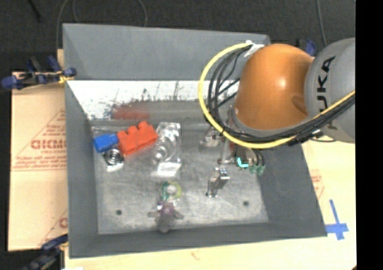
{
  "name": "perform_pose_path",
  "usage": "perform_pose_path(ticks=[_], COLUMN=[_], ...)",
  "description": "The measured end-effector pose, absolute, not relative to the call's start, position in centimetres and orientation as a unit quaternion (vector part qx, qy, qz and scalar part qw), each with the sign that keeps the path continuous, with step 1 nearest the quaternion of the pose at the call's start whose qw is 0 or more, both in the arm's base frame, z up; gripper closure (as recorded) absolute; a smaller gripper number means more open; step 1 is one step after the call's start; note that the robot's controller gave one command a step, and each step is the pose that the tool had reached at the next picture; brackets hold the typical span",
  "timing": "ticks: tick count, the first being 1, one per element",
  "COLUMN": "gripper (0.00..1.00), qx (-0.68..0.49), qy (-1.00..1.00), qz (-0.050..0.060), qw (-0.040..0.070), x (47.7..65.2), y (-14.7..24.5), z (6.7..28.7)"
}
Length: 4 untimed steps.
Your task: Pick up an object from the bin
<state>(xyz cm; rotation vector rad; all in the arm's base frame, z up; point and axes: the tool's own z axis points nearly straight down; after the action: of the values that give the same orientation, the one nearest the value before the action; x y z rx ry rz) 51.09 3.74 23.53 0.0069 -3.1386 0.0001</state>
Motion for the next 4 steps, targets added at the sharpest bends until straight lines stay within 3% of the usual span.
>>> perform_pose_path(ticks=[1, 2, 3, 4], gripper=[0.0, 1.0, 1.0, 1.0], qx=[0.039, 0.039, 0.046, 0.092], qy=[-0.999, -0.999, -0.999, -0.996], qz=[0.0, -0.001, 0.001, 0.0], qw=[-0.005, -0.01, -0.005, -0.004], x=[51.2, 51.5, 51.5, 51.3], y=[6.8, 6.9, 6.9, 6.4], z=[7.2, 7.7, 17.5, 7.3])
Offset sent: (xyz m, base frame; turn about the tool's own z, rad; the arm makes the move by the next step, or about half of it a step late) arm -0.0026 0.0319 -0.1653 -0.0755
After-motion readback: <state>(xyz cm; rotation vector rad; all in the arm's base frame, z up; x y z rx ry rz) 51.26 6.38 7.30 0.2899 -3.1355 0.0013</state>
